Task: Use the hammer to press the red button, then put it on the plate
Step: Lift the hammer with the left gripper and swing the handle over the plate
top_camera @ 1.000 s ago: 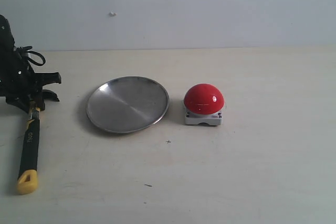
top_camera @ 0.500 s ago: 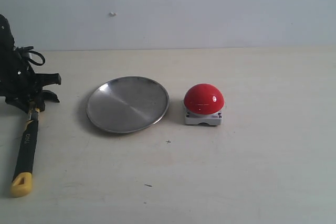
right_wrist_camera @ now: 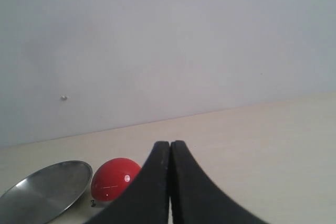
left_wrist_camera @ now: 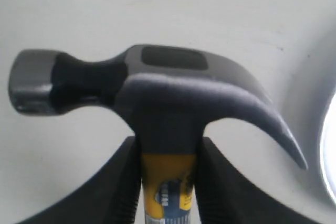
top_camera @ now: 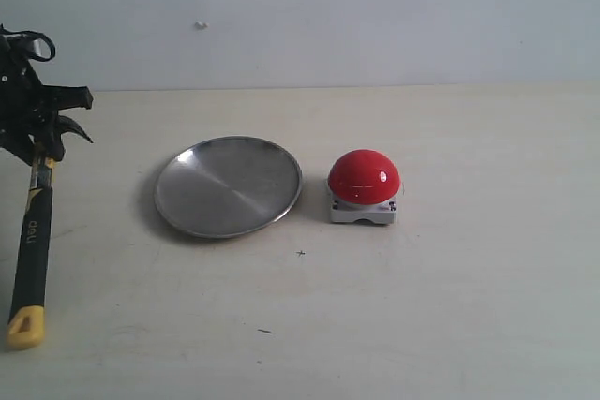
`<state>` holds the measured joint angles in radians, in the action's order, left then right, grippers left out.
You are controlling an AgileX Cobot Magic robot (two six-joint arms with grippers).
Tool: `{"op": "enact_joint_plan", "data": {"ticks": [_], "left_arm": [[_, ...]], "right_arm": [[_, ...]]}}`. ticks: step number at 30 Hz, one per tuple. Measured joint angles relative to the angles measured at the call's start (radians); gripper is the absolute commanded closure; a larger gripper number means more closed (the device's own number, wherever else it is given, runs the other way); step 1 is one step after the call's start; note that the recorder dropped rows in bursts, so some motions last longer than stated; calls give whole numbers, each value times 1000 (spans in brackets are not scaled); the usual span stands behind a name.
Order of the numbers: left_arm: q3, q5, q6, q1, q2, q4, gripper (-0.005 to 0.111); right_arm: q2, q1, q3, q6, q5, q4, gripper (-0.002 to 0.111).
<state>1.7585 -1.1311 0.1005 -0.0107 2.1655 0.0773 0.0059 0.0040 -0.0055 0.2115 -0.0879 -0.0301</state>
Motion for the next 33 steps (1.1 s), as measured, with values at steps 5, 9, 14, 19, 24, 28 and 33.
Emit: {"op": "enact_joint_plan", "data": {"ticks": [5, 9, 14, 19, 24, 28, 33], "left_arm": [[0, -60, -37, 0, -40, 14, 107], [0, -85, -73, 0, -82, 41, 107], [0, -89, -101, 0, -127, 50, 107], [7, -94, -126, 2, -155, 56, 107], [11, -96, -162, 11, -189, 82, 107], [28, -97, -182, 11, -221, 109, 107], [32, -97, -231, 11, -258, 170, 107]], "right_arm": [[0, 0, 0, 0, 0, 0, 108], [0, 0, 0, 0, 0, 0, 108], [0, 0, 0, 0, 0, 0, 108], [0, 0, 0, 0, 0, 0, 108], [0, 0, 0, 0, 0, 0, 108], [0, 0, 0, 0, 0, 0, 108], [0, 0, 0, 0, 0, 0, 108]]}}
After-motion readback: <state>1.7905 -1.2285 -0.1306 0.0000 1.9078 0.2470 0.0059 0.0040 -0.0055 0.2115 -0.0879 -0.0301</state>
